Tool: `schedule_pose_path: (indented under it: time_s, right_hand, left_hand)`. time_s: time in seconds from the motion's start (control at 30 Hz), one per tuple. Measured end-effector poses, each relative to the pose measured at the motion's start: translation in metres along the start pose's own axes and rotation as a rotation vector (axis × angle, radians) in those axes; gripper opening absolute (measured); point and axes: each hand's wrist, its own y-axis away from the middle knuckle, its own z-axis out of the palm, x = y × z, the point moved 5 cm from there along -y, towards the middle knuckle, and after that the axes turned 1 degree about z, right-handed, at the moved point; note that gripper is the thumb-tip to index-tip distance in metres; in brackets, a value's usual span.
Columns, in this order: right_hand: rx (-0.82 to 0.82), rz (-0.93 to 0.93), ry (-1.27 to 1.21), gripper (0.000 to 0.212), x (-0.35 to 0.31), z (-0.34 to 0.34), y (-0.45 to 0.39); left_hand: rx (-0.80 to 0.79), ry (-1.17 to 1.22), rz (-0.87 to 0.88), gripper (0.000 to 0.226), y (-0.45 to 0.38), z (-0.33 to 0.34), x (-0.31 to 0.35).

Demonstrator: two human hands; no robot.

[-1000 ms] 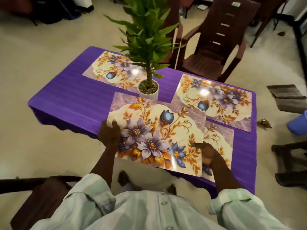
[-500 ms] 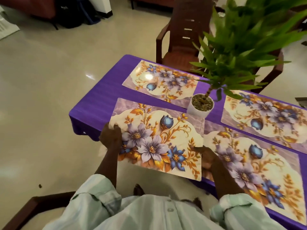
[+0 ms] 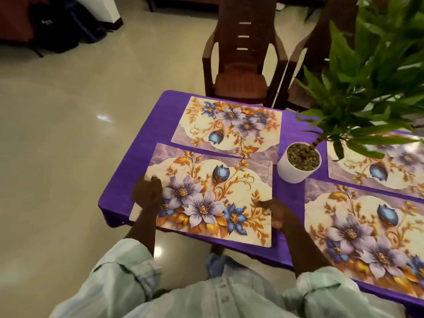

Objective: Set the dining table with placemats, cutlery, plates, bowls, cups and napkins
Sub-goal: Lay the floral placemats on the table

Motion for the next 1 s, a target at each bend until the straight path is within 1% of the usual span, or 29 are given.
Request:
schedule_pose_path:
  time_s: [0.07, 0.1, 0.13, 0.2, 0.3, 0.33, 0.37, 0.4, 0.43, 0.5, 0.53, 0.6, 0.67, 0.73, 0.8, 0.83, 0.87, 0.93, 1.0]
  right_hand:
    - [0.005, 0.023, 0.016, 0.026, -0.007, 0.01, -0.013]
    - [0.013, 0.026, 0.034, 0.03, -0.01, 0.013, -0.017]
    - [0.029, 0.031, 0.071, 0.034, -0.013, 0.015, -0.02]
    - [0.092, 0.028, 0.17, 0.037, -0.017, 0.018, -0.022]
    - [0.183, 0.046, 0.238, 0.026, -0.016, 0.02, -0.025]
    - [0.227, 0.058, 0.257, 0.028, -0.016, 0.02, -0.027]
    - [0.257, 0.057, 0.28, 0.035, -0.014, 0.02, -0.032]
    - [0.294, 0.064, 0.311, 0.042, -0.013, 0.018, -0.037]
    - [0.326, 0.054, 0.335, 0.044, -0.011, 0.017, -0.041]
    - [0.43, -0.003, 0.38, 0.041, -0.008, 0.016, -0.051]
    - [0.496, -0.026, 0.429, 0.044, -0.008, 0.022, -0.047]
    - [0.649, -0.079, 0.523, 0.058, -0.008, 0.038, -0.036]
    - [0.804, -0.093, 0.622, 0.067, -0.003, 0.057, -0.029]
    - [0.963, -0.139, 0.735, 0.067, 0.002, 0.073, -0.021]
    - [1.069, -0.221, 0.835, 0.062, 0.003, 0.085, -0.02]
    - [1.09, -0.255, 0.863, 0.061, 0.005, 0.089, -0.02]
    - [1.077, -0.267, 0.894, 0.062, 0.008, 0.093, -0.022]
    - [1.003, -0.289, 0.961, 0.064, 0.012, 0.102, -0.024]
    - [0.93, -0.325, 1.018, 0.059, 0.017, 0.109, -0.026]
  left_hand:
    - [0.029, 0.005, 0.05, 0.055, -0.015, 0.0, 0.004]
    - [0.036, -0.008, 0.079, 0.062, -0.02, 0.0, 0.004]
    - [0.026, -0.03, 0.087, 0.064, -0.026, 0.001, 0.005]
    - [-0.001, -0.071, 0.083, 0.055, -0.038, 0.008, 0.004]
    - [-0.015, -0.019, 0.095, 0.045, -0.048, 0.015, 0.003]
    - [-0.029, -0.004, 0.08, 0.042, -0.05, 0.016, 0.002]
    - [-0.034, -0.007, 0.074, 0.04, -0.052, 0.018, -0.002]
    - [-0.026, -0.025, 0.087, 0.04, -0.054, 0.02, -0.004]
    - [-0.013, -0.048, 0.091, 0.04, -0.056, 0.022, -0.007]
    - [-0.026, -0.068, 0.071, 0.039, -0.061, 0.023, -0.012]
    - [-0.039, -0.069, 0.067, 0.04, -0.063, 0.024, -0.016]
    - [-0.056, -0.083, 0.075, 0.043, -0.068, 0.026, -0.023]
    - [-0.077, -0.097, 0.079, 0.045, -0.075, 0.028, -0.028]
    - [-0.089, -0.096, 0.076, 0.045, -0.079, 0.028, -0.034]
    - [-0.088, -0.099, 0.096, 0.042, -0.082, 0.026, -0.037]
    - [-0.093, -0.102, 0.127, 0.041, -0.083, 0.026, -0.039]
    - [-0.106, -0.115, 0.162, 0.039, -0.085, 0.025, -0.041]
    - [-0.132, -0.164, 0.219, 0.036, -0.093, 0.025, -0.044]
    - [-0.166, -0.19, 0.245, 0.036, -0.101, 0.023, -0.046]
